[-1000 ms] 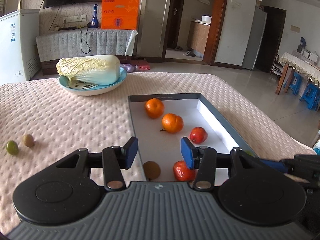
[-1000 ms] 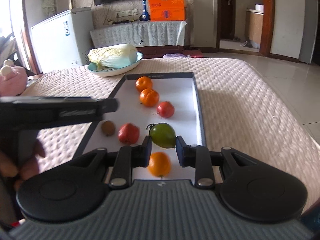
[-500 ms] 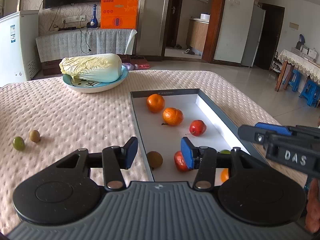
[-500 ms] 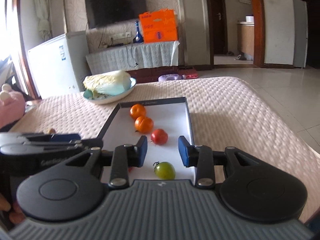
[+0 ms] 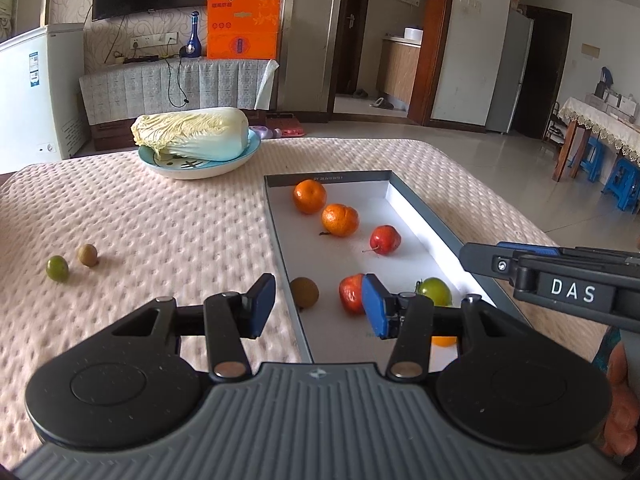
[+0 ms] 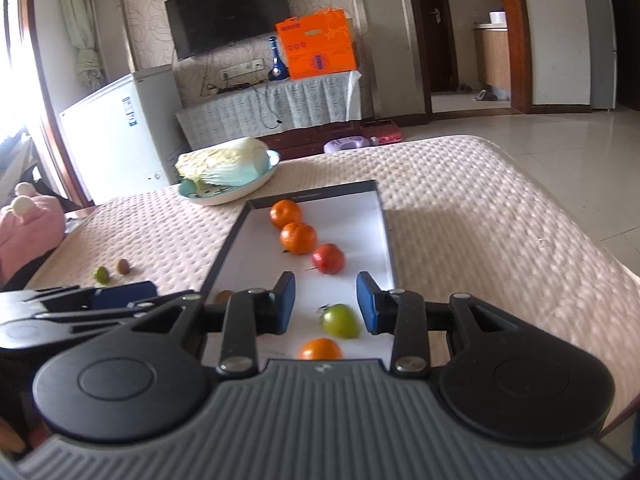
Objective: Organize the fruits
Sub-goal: 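Withdraw both tools from the box toward the lime and kiwi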
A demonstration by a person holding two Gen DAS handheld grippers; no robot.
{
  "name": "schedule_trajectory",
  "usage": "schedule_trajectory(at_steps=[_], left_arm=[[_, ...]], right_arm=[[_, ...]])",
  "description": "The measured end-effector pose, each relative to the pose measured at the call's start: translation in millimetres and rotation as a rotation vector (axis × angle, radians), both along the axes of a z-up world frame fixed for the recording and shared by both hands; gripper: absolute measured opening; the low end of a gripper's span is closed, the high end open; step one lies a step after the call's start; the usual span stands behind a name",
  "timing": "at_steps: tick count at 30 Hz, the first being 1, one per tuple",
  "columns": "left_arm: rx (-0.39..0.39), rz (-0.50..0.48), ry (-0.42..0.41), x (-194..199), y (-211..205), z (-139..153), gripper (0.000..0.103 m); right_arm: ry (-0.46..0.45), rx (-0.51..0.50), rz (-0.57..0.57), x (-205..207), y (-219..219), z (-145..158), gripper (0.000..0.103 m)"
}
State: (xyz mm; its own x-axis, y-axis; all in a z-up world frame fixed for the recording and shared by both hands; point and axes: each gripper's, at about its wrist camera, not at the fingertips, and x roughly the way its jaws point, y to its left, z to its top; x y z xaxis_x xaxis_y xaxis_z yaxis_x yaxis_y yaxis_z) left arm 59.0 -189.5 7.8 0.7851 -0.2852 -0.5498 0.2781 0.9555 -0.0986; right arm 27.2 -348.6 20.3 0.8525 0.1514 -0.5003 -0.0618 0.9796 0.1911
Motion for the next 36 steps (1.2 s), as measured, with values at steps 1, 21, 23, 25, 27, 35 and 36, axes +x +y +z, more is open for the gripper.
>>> schedule_trajectory(at_steps=[1,21,23,25,27,35,36], left_arm=[[-0.001,0.002,-0.001,-2,2,1,0.054],[0.010,0.157,-0.015,-11,92,9,0.054],[0.006,0.170,-0.014,-10,101,9,0.054],[0.005,0.181,-0.016,-9,110,9,0.054],[0.007,0.191,-0.016,-9,118,8,0.054],[0.004,0.249,-0.006,-5,153,4,0.054],[0.005,0.256,-0.004,-5,157,3,0.054]], right_arm=[[0.000,0.002,0.011,-2,3,1,0.037],[-0.013,-0.018,0.179,-6,95,10,0.037],[-0.017,-0.017,0.193,-5,105,10,0.037],[-0.017,-0.018,0.212,-3,115,10,0.037],[-0.018,-0.025,0.233,-2,125,9,0.037],[-0.009,-0.037,0.305,4,161,5,0.036],[-0.009,-0.036,0.311,5,165,5,0.036]])
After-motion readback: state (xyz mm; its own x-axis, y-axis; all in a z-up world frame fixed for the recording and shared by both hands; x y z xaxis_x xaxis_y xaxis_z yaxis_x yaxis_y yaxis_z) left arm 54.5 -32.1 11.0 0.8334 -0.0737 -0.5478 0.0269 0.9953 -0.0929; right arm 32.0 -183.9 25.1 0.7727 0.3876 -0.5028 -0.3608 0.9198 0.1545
